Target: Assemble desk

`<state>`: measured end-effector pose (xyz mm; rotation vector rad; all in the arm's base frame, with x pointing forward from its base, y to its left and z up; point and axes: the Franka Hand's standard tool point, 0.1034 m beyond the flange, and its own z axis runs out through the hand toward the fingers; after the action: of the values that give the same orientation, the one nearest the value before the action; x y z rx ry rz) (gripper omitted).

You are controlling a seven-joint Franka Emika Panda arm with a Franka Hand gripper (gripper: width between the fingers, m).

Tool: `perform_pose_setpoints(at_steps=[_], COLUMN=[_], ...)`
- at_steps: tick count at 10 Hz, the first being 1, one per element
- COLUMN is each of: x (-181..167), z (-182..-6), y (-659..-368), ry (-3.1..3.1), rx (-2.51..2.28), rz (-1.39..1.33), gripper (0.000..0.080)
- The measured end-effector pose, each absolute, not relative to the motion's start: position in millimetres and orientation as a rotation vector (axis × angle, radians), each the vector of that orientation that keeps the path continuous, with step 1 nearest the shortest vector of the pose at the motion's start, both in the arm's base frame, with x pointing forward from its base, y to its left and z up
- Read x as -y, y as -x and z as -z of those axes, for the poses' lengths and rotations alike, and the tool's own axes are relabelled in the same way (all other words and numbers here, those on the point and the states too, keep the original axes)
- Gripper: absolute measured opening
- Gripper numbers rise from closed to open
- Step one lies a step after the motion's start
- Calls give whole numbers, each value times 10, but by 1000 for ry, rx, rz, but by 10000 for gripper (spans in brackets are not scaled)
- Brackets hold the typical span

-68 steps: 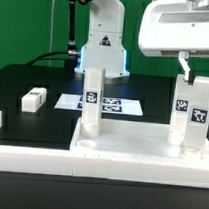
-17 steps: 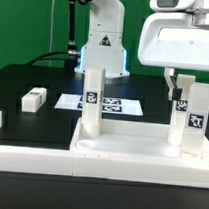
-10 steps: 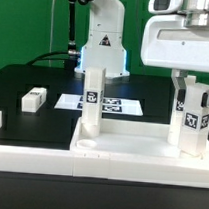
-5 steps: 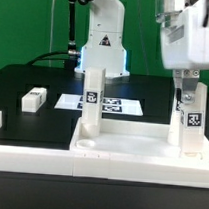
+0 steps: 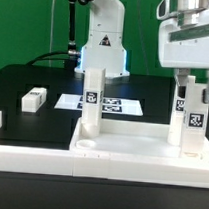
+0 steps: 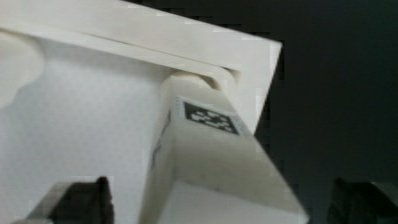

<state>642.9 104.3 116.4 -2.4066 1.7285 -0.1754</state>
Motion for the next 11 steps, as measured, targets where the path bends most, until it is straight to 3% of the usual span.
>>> perform_pose_setpoints(at_steps=[5, 7, 9, 11], x=[-1016, -1017, -1062, -1052], z=[-1164, -1156, -1157, -1157], y=[-6432, -6473, -6484, -6486], ry=[2728, 2967, 2967, 2962], rx=[-1257, -720, -730, -752], rz=[231, 209, 205, 204], gripper=[649, 649, 649, 392])
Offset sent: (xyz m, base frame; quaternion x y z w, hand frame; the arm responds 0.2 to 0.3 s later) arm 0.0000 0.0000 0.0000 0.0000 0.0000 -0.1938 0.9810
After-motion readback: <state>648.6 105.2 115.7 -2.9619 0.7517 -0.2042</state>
